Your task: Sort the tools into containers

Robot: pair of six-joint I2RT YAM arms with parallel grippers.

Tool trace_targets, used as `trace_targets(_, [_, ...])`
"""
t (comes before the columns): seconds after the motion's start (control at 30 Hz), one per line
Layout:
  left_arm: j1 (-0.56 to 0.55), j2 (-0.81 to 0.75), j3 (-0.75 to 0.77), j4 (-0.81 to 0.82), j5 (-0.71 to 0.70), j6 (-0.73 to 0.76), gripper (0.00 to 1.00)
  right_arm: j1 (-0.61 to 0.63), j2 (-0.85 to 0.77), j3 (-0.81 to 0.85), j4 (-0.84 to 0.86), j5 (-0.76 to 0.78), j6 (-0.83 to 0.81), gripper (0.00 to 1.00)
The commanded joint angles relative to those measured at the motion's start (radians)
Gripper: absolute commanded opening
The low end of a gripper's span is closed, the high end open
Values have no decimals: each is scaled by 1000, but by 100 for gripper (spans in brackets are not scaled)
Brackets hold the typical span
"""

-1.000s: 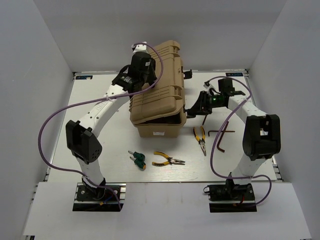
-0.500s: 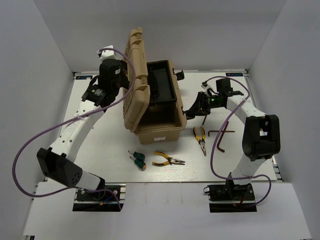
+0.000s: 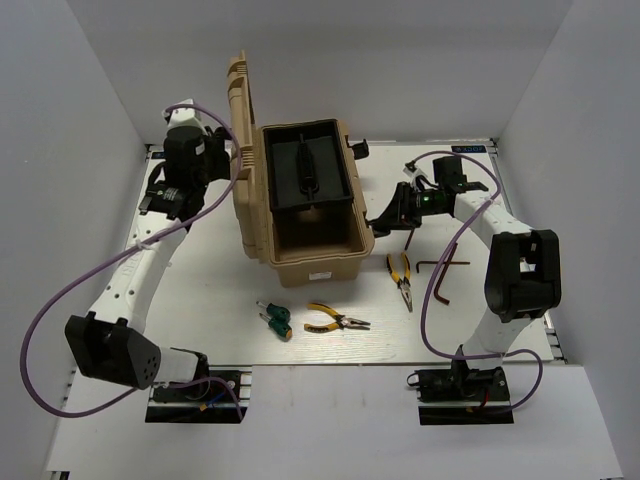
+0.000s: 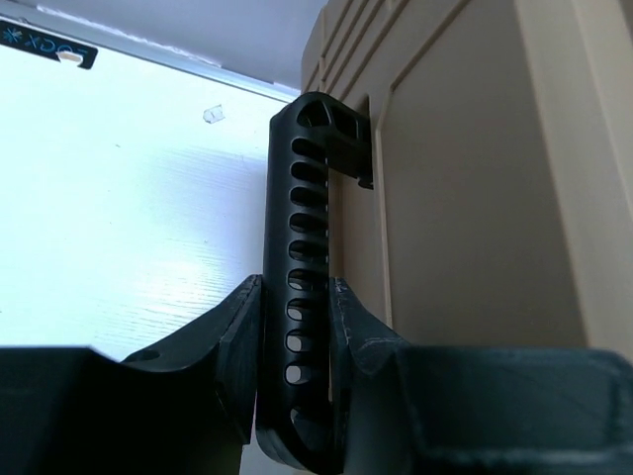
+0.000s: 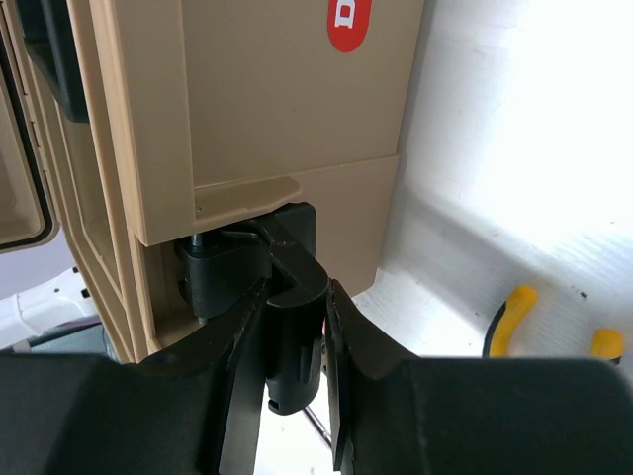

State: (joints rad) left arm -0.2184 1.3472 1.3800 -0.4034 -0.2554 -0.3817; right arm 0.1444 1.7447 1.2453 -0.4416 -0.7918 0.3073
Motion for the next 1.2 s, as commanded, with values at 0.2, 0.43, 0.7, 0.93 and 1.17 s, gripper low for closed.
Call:
trace_targets(0.2, [234,-25,-42,8,-231,49,72,-89,-33,-17,-20,83,-59,0])
trace_targets(0.43, [324,-91,-65,-44,-220,-60,88,-94,-30,-14,-20,68,-60,0])
trace_targets(0.7, [375,-187,-44,-94,-231,-183,100,-94,-24,-7,-19,40,-48,0])
trace_targets(0.93, [375,-100,111,-87,42,-161,100,-94,-19,-7,-23,25,-42,0])
trace_targets(1.17, [375,-120,111,-98,65,-172,100,-94,-25,-1,-29,20,-53,0])
